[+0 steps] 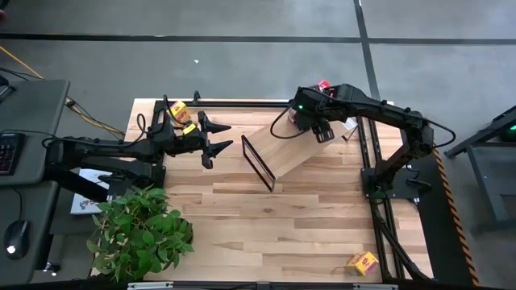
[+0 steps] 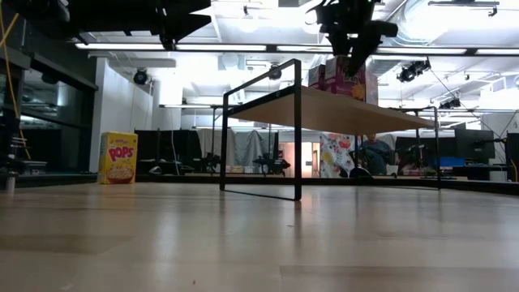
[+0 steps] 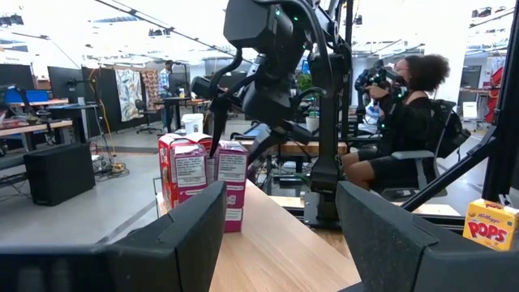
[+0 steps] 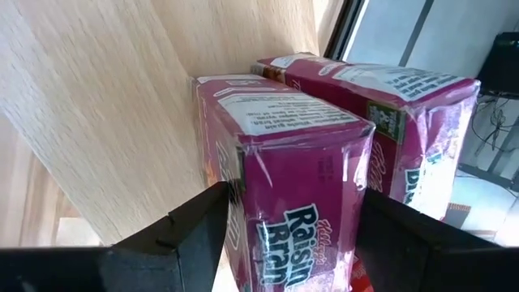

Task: Stack cereal on shelf
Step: Put the purple cereal box on the shelf aligned with the other purple cereal box

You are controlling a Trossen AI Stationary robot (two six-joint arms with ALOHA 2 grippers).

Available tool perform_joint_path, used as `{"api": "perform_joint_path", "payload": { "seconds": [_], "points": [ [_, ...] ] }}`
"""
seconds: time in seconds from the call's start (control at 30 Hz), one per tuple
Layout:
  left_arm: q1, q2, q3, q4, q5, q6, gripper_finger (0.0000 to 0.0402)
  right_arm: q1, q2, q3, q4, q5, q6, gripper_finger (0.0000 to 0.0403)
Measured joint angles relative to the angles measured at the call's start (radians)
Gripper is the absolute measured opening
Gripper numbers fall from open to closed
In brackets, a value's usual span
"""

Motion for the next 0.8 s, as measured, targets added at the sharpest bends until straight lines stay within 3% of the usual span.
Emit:
{"api": "perform_joint_path", "payload": {
  "seconds": [0.8],
  "points": [
    [0.0,0.0,0.0,0.0,0.0,0.0,0.0225,0.001,0.0,0.0,-0.016,0.04,0.037,0.0234]
  ]
}}
